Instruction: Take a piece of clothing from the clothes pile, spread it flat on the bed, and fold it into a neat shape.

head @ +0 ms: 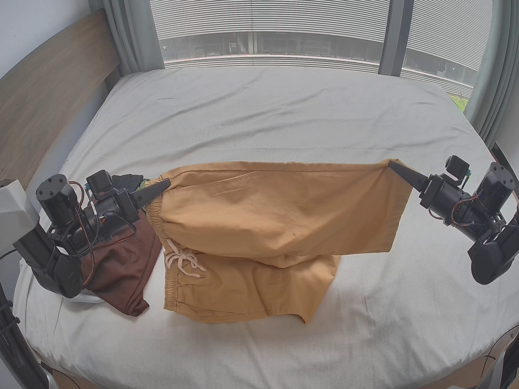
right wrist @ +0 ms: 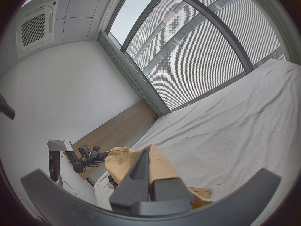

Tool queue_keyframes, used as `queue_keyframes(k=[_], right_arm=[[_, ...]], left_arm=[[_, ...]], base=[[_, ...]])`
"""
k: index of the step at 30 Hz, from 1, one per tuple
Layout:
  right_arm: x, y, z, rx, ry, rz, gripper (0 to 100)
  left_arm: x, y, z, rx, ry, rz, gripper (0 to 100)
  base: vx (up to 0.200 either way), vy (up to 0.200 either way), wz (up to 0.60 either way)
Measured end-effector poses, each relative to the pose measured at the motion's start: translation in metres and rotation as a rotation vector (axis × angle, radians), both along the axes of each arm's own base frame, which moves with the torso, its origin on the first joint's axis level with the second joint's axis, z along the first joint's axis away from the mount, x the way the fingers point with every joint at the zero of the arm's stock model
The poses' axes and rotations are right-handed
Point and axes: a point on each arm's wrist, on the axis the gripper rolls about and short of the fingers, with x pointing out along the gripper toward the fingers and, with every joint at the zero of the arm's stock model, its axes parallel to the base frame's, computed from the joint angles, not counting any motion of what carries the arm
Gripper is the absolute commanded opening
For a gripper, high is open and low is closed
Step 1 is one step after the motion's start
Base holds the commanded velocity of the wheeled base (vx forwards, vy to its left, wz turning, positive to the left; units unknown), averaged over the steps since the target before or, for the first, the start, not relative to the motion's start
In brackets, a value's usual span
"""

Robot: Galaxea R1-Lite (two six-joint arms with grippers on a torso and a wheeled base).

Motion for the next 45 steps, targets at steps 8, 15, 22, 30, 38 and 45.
queue_keyframes(k=[8, 15, 22, 30, 38, 45], right_arm=[[0.001, -0.010, 0.004, 0.014, -0.003, -0.019, 0], [0.002, -0.018, 0.006, 0.012, -0.007, -0.024, 0], [0.003, -0.019, 0.004, 0.011, -0.003, -0.026, 0], [0.005, -0.019, 0.001, 0.009, 0.005, -0.029, 0], [0.007, -0.021, 0.001, 0.009, 0.002, -0.034, 0], [0.007, -0.020, 0.001, 0.009, 0.004, -0.033, 0]], left_arm=[[0.002, 0.005, 0.002, -0.001, -0.009, 0.014, 0], [0.004, 0.008, 0.003, -0.001, -0.014, 0.024, 0], [0.005, 0.014, 0.004, -0.002, -0.022, 0.042, 0], [0.006, 0.015, 0.004, -0.002, -0.023, 0.048, 0], [0.007, 0.017, 0.005, -0.002, -0.024, 0.052, 0], [0.007, 0.016, 0.004, -0.002, -0.023, 0.052, 0]], base=[[0.000, 0.000, 0.00], [0.000, 0.000, 0.00], [0.000, 0.000, 0.00], [0.000, 0.000, 0.00], [0.000, 0.000, 0.00], [0.000, 0.000, 0.00]])
